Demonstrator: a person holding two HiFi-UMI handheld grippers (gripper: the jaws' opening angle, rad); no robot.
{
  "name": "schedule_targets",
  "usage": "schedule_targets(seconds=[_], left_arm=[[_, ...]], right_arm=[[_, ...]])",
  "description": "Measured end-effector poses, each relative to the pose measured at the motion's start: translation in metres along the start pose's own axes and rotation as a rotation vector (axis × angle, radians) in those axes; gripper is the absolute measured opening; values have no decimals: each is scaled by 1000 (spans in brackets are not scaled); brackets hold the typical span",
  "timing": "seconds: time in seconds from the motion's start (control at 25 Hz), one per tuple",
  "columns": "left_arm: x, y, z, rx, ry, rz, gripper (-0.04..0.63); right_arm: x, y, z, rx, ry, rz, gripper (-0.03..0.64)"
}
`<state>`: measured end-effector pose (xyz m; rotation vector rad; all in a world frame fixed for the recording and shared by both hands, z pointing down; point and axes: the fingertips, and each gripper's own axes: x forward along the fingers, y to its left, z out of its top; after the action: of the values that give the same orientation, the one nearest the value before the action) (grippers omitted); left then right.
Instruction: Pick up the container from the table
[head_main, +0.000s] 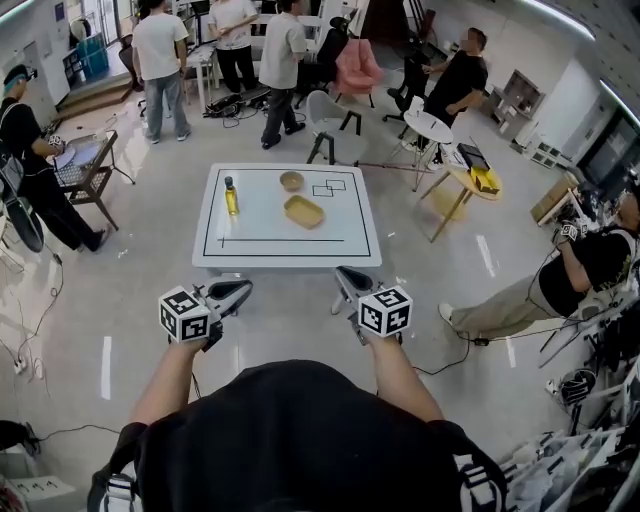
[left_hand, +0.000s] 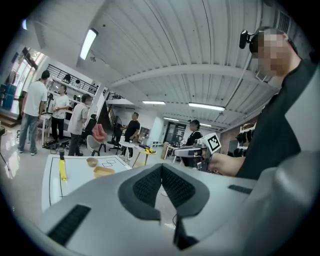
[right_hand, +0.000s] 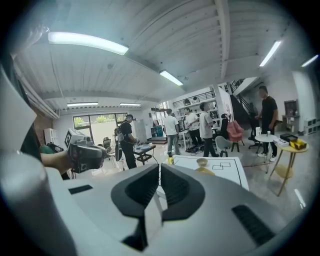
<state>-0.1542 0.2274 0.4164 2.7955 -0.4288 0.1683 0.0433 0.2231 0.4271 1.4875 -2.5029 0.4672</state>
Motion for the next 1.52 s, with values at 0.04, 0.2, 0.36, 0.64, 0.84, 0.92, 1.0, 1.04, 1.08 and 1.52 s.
schedule_targets(seconds=[0.04, 0.2, 0.36, 0.64, 0.84, 0.92, 1.0, 1.04, 1.08, 1.52], left_arm=[[-5, 2, 0, -1, -1, 0, 8], [-16, 11, -2, -2, 6, -5, 8], [-17, 12, -5, 3, 3, -20, 8], [-16, 10, -2, 19, 12, -33, 8], [-23, 17, 1, 7, -4, -4, 8], [-22, 22, -3, -3, 0, 5, 8], [-19, 26, -8, -10, 9, 10, 8], [-17, 28, -9, -13, 13, 12, 8], [-15, 30, -10, -15, 16, 12, 8], [15, 61, -9, -23, 59, 28, 8]], right_arm=[[2, 3, 1, 3, -1, -2, 15], [6, 11, 1, 6, -1, -21, 14], [1, 10, -5, 11, 7, -46, 14], [-1, 10, -2, 17, 2, -56, 11], [6, 9, 2, 17, 3, -43, 8], [12, 9, 2, 16, 5, -30, 6], [17, 6, -1, 16, 12, -19, 6], [19, 4, -3, 19, 15, -16, 6], [21, 0, -4, 23, 17, -15, 6], [48, -38, -9, 52, 21, -4, 6]])
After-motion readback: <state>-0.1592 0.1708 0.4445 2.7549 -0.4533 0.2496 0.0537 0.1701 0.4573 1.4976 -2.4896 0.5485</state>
